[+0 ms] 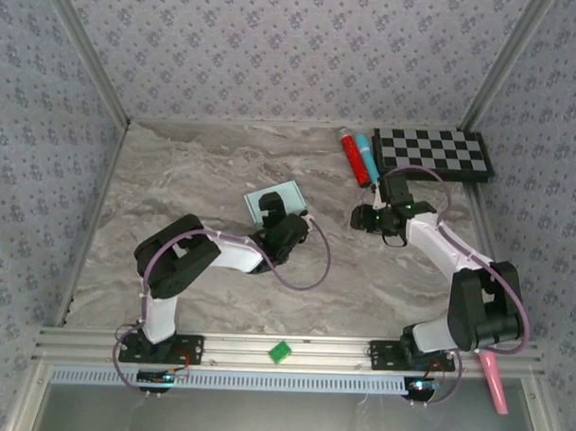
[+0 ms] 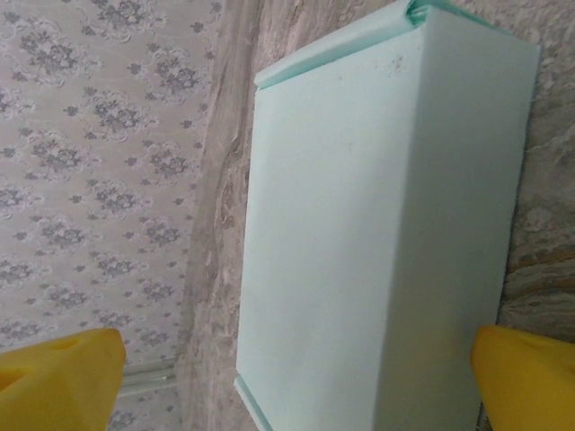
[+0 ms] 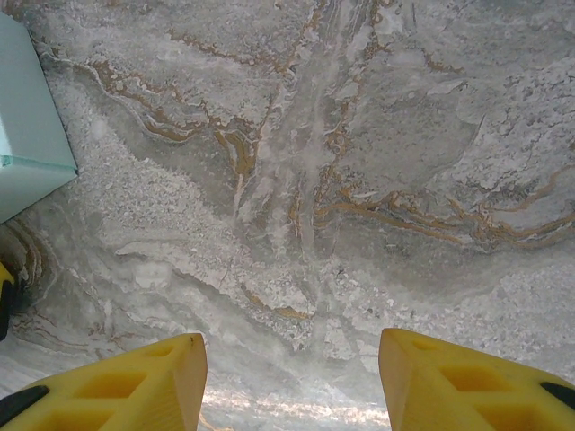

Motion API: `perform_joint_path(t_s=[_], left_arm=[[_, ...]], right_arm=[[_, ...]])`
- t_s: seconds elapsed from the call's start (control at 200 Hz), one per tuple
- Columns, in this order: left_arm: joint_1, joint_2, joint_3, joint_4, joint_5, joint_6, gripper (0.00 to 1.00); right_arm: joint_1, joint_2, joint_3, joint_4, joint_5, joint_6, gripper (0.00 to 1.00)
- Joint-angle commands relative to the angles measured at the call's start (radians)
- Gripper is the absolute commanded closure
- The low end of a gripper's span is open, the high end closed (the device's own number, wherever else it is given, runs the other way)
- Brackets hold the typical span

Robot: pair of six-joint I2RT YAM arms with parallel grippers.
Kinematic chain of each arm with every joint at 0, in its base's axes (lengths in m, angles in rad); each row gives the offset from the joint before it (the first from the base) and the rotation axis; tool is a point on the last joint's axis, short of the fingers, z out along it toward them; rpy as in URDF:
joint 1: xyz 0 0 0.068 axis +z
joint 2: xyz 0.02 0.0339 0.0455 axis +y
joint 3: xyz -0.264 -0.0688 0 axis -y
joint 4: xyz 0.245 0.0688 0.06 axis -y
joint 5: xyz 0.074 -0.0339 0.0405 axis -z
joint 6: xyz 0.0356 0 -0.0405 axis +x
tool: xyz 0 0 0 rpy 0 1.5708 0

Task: Fold the paper box

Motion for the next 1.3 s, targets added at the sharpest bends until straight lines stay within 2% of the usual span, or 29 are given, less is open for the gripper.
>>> perform_joint_path(t_s=[0.0, 0.09, 0.24, 0.45, 0.74, 0.92, 1.029, 1.294], left_arm=[[-0.017, -0.059, -0.023, -0.089, 0.166, -0.084, 0.01], [-0.014, -0.117, -0.014, -0.140, 0.212, -0.126, 0.00], [0.000, -0.206, -0.017, -0.174, 0.214, -0.186, 0.00], [0.069, -0.353, -0.006, -0.301, 0.245, -0.368, 0.01], [0.295, -0.564, -0.066, -0.423, 0.304, -0.670, 0.01], [0.433, -0.640, -0.105, -0.482, 0.312, -0.781, 0.01], [0.532, -0.666, -0.115, -0.534, 0.363, -0.857, 0.01], [0.730, -0.650, -0.203, -0.473, 0.452, -0.869, 0.01]], right_arm=[[-0.007, 0.001, -0.008, 0.002, -0.002, 0.009, 0.45], [-0.007, 0.008, -0.007, 0.007, 0.001, 0.010, 0.45], [-0.009, 0.012, -0.007, 0.017, 0.016, 0.010, 0.45], [-0.010, 0.012, -0.007, 0.035, 0.050, 0.008, 0.45], [-0.018, 0.002, -0.006, 0.036, 0.158, 0.010, 0.45], [-0.038, -0.028, -0.020, 0.052, 0.279, 0.018, 0.43], [-0.067, -0.043, -0.042, 0.094, 0.319, -0.022, 0.43], [-0.149, -0.067, -0.116, 0.242, 0.386, -0.158, 0.40]])
